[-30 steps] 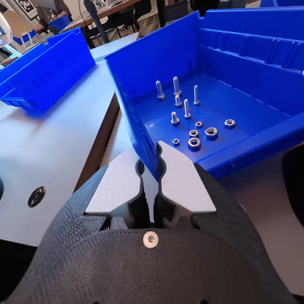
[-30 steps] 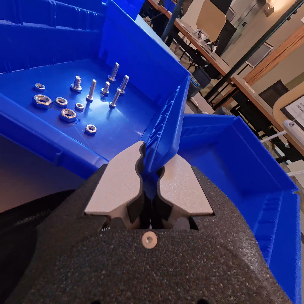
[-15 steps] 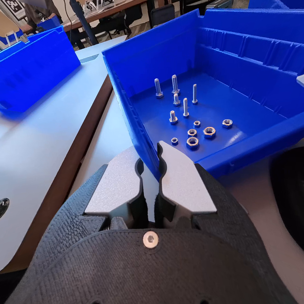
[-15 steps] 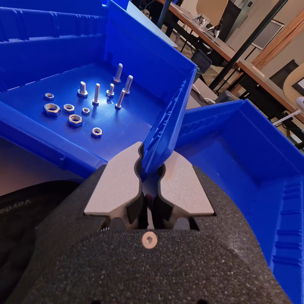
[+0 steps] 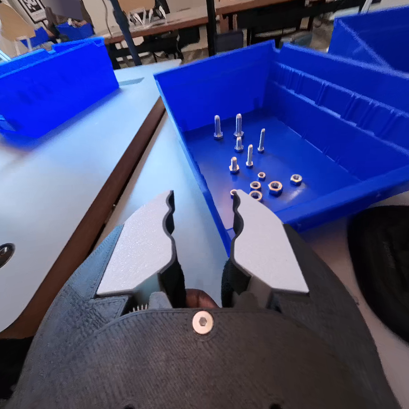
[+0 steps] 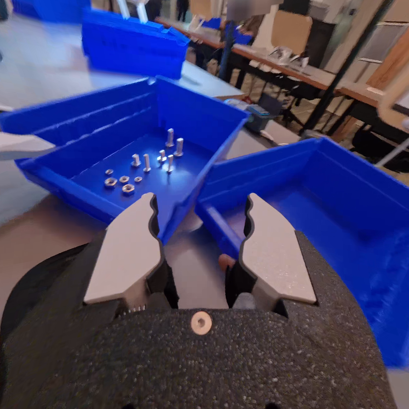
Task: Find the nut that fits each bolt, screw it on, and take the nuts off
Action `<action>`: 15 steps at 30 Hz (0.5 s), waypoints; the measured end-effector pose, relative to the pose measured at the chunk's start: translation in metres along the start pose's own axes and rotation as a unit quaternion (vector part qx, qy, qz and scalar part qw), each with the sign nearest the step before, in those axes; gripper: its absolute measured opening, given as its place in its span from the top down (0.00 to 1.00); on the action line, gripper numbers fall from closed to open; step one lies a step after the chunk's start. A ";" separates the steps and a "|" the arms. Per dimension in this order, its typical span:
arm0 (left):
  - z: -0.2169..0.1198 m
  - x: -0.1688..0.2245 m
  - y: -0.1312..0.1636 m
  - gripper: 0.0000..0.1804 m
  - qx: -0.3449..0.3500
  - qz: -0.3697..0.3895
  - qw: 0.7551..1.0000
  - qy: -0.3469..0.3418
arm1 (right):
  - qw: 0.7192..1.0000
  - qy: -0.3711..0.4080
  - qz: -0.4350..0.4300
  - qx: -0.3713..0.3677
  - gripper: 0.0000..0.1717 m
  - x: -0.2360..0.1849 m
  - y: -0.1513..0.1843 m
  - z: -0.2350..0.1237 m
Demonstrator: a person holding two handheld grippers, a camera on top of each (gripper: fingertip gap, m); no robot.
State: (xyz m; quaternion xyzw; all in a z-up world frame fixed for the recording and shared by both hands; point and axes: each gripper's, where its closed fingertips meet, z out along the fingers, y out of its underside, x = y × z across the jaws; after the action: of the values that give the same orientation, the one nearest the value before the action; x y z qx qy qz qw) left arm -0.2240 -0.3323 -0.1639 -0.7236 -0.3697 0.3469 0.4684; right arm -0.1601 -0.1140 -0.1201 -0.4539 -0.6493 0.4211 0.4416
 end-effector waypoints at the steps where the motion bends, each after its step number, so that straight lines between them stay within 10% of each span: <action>1: -0.005 -0.001 -0.005 0.71 0.014 -0.007 1.000 -0.004 | 1.000 0.024 0.017 0.009 0.56 0.019 -0.002 -0.010; 6: -0.032 0.013 -0.037 0.69 0.081 -0.028 0.996 -0.005 | 0.976 0.213 0.033 -0.039 0.56 0.138 0.036 -0.059; 15: -0.046 0.147 -0.079 0.69 0.121 -0.006 0.981 0.150 | 0.968 0.173 0.044 -0.174 0.90 0.151 0.106 -0.060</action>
State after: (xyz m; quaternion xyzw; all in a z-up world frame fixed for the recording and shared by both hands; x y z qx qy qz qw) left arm -0.1299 -0.2027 -0.0984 -0.7032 -0.2551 0.2736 0.6046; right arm -0.1097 0.0647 -0.1759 -0.6180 -0.6055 0.2355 0.4427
